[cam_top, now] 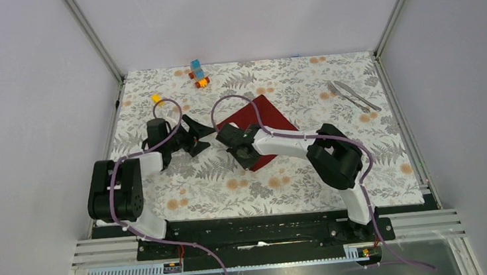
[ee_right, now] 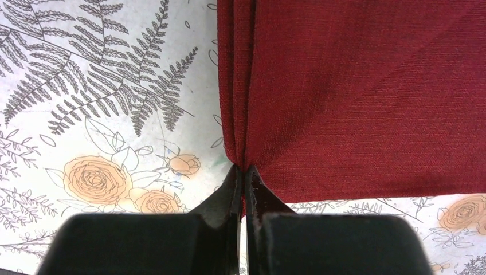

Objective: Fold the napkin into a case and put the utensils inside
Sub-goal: Pick up the upper triangle-folded napkin from the center of the board, then turn over the upper triangle folded napkin at the center of the board.

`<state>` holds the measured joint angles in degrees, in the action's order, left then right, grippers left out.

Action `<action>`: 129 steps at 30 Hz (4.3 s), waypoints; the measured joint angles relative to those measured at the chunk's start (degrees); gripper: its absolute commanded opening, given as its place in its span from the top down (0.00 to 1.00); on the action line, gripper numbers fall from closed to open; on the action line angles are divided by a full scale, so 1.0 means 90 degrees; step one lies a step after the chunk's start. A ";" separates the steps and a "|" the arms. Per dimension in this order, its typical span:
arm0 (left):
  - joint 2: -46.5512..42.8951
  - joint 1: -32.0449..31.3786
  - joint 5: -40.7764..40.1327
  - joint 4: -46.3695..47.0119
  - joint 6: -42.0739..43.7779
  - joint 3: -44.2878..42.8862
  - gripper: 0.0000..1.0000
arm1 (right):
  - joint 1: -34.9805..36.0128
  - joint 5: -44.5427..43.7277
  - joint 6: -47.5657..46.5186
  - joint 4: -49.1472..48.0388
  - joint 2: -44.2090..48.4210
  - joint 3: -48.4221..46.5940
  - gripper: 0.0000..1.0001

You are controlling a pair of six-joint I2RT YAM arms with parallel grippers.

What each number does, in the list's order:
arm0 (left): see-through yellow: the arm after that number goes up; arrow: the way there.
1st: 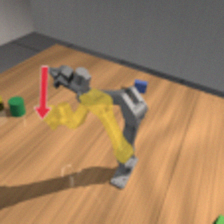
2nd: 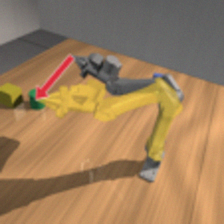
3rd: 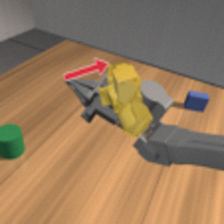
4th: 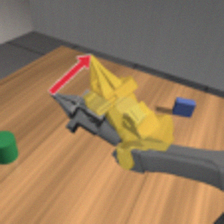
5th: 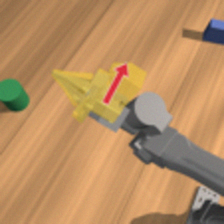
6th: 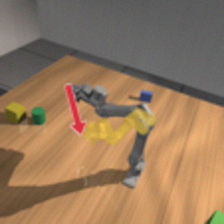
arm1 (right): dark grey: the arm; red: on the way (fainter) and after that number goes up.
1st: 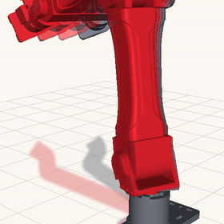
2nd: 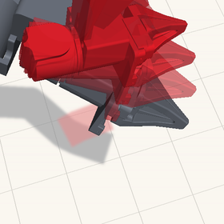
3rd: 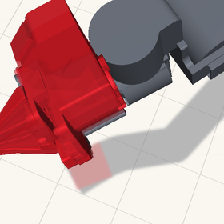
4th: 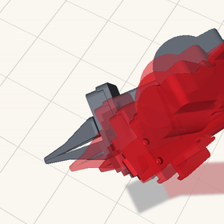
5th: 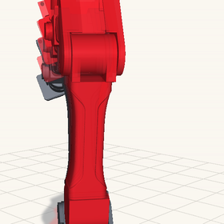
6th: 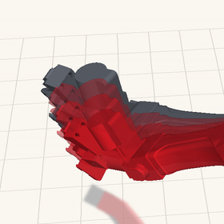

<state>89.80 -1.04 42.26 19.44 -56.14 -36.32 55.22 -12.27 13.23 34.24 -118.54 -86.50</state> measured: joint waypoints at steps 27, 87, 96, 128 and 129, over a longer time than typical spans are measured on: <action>0.2023 -0.1141 -0.2093 0.2368 -0.2028 -0.0160 0.44 | -0.0357 0.0486 -0.0019 -0.0709 0.0884 0.0634 1.00; -0.2518 0.0498 -0.3888 -0.6567 0.1049 -0.3412 1.00 | 0.0782 0.3383 0.2358 -0.4702 0.1494 0.0974 1.00; -0.1574 -0.1056 -0.5564 -0.7133 0.1673 -0.4607 1.00 | 0.0005 0.5270 0.5345 -0.9092 0.1200 0.2686 1.00; 0.1443 -0.3594 -0.3422 -0.4789 0.2623 -0.5503 0.29 | -0.3048 0.5102 0.1775 -0.4146 0.3252 0.5370 0.43; 0.1005 -0.3575 -0.3378 -0.4777 0.2664 -0.5217 0.29 | -0.2963 0.5068 0.1763 -0.4070 0.3160 0.5314 0.42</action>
<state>98.85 -33.21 11.86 -23.55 -32.16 -83.26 28.56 33.34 29.10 -2.39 -90.11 -38.68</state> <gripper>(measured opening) 0.699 0.553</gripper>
